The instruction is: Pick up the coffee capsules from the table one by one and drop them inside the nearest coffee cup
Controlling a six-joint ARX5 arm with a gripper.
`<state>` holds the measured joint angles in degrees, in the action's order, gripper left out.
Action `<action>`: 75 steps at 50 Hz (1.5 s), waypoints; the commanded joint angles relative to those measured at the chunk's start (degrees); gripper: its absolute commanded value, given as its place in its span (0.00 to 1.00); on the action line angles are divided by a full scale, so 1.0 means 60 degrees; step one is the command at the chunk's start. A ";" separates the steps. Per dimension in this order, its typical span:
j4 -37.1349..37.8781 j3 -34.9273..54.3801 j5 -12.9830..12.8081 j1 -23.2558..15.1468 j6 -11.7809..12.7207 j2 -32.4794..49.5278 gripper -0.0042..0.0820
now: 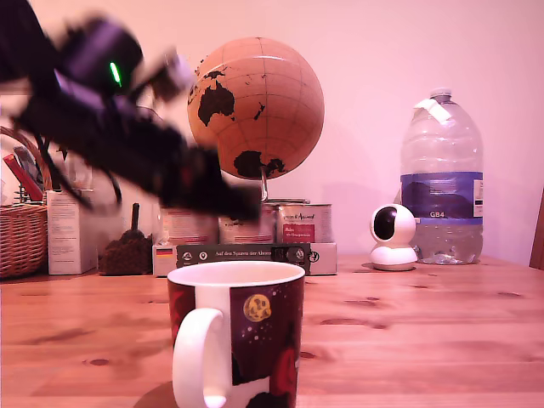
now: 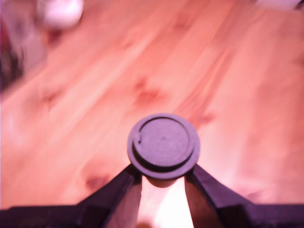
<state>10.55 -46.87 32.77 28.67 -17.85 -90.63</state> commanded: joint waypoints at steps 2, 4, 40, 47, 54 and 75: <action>-0.0441 0.0208 0.0106 -0.0047 -0.0109 0.0543 0.23; -0.0656 0.0208 0.0106 -0.0058 -0.0146 0.0841 0.23; -0.2371 0.1770 0.0627 -0.0069 0.0226 0.4018 0.23; -0.2696 0.2098 0.0965 -0.0047 0.0488 0.4550 0.23; -0.2809 0.2619 0.0969 -0.0044 0.0601 0.4976 0.23; -0.3038 0.3038 0.0958 0.0980 0.1013 0.5235 0.23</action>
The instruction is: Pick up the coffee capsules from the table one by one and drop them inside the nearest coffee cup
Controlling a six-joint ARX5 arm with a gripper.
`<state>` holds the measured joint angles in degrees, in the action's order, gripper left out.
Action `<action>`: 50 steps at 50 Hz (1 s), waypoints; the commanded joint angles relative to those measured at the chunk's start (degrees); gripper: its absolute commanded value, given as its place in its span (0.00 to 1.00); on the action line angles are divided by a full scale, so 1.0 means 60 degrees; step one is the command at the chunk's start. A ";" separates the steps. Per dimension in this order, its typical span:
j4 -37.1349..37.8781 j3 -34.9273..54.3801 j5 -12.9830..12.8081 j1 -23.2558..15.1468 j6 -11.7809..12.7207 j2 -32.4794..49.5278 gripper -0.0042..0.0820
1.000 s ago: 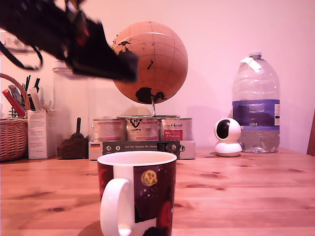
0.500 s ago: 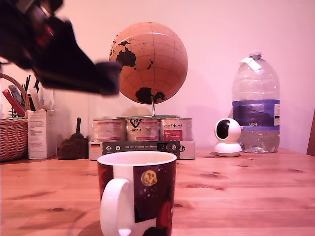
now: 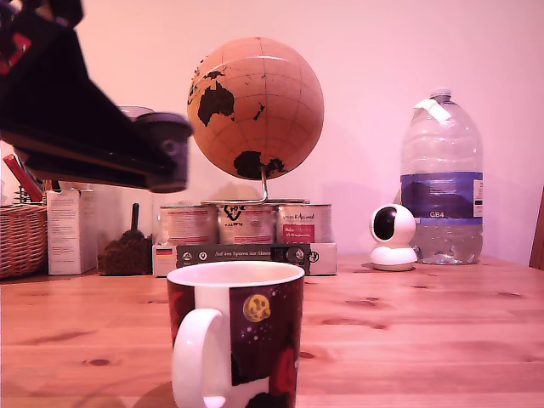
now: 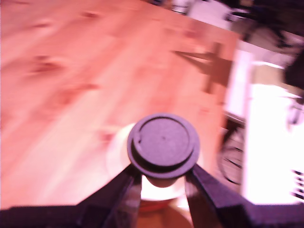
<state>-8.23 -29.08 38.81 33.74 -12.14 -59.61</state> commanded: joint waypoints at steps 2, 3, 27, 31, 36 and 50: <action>0.0160 0.0073 -0.0346 0.0281 0.0109 0.0051 0.23; 0.0186 0.0073 -0.0393 0.0353 0.0109 0.0022 0.23; 0.0823 -0.0798 -0.1708 0.1300 0.0597 -0.2160 0.23; 0.0729 -0.1056 -0.1814 0.1381 0.0597 -0.2430 0.23; 0.0310 -0.1388 -0.1916 0.1450 0.0597 -0.2648 0.23; -0.1231 -0.2138 -0.2386 0.1585 0.0514 -0.2954 0.23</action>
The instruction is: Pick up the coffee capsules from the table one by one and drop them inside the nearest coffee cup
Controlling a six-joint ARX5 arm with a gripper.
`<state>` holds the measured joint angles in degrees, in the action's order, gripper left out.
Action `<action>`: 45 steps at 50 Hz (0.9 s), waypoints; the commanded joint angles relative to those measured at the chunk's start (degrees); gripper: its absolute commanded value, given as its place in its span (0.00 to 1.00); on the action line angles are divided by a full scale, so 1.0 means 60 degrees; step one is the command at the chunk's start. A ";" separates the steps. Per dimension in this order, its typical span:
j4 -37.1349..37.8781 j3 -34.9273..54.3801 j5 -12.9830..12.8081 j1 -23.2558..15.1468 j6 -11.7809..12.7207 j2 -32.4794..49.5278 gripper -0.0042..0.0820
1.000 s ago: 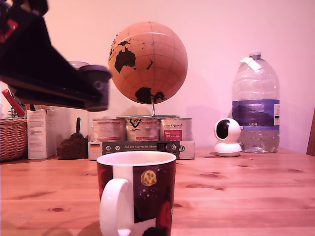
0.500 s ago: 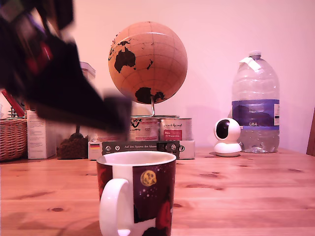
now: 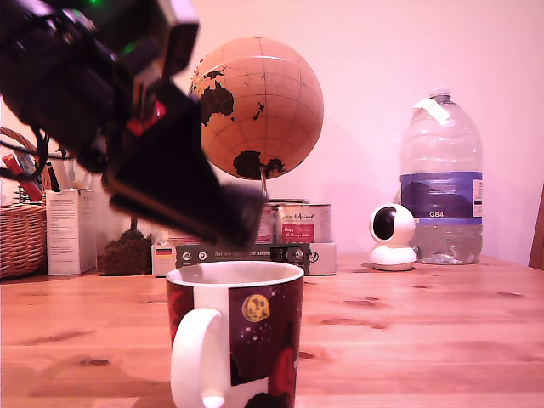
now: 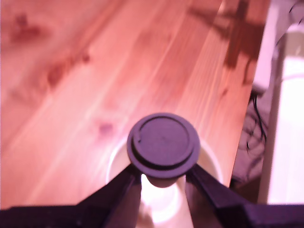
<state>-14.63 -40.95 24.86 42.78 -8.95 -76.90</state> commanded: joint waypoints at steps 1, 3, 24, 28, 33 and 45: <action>-0.0270 -0.0211 -0.0069 0.0095 -0.0018 -0.0073 0.23; -0.0506 -0.0321 -0.0124 0.0120 -0.0018 -0.0073 0.23; -0.1574 -0.0769 -0.0514 0.0149 -0.0080 -0.0077 0.23; -0.1574 -0.0769 -0.0514 0.0149 -0.0077 -0.0077 0.23; -0.1585 -0.0769 -0.0514 0.0149 -0.0077 -0.0077 0.24; -0.1843 -0.0765 -0.0477 0.0149 -0.0080 -0.0077 0.64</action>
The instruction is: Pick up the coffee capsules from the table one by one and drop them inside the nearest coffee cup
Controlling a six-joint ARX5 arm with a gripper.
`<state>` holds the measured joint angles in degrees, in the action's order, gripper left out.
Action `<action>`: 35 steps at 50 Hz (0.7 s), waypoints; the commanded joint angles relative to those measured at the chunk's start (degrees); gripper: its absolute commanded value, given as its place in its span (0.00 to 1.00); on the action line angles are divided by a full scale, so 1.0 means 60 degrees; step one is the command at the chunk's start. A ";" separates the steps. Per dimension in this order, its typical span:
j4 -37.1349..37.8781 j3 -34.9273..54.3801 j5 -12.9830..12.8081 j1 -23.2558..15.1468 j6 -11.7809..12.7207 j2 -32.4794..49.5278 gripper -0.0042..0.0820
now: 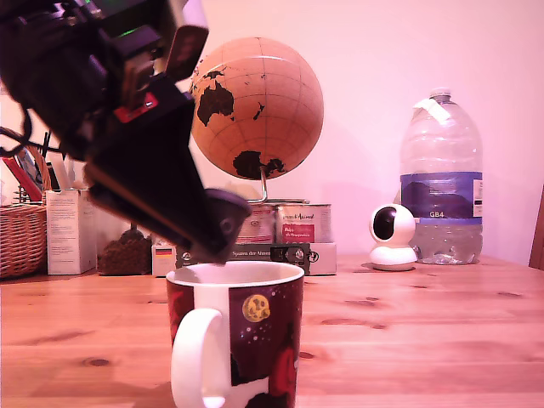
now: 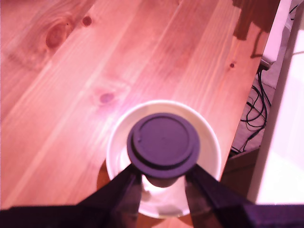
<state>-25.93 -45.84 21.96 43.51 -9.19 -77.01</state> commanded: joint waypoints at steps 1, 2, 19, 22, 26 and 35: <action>0.0040 0.0051 0.0007 0.0029 -0.0040 -0.0058 0.70; 0.0044 0.0047 -0.0004 0.0029 -0.0036 -0.0058 0.74; 0.0127 0.0051 0.0000 0.0029 -0.0036 -0.0058 0.78; 0.0175 0.0047 0.0004 0.0029 -0.0036 -0.0058 0.73; 0.0288 0.0047 0.0015 0.0029 -0.0033 -0.0055 0.58; 0.0557 0.0047 0.0124 0.0029 -0.0036 -0.0036 0.10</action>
<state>-23.33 -45.84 22.24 43.51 -9.17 -77.01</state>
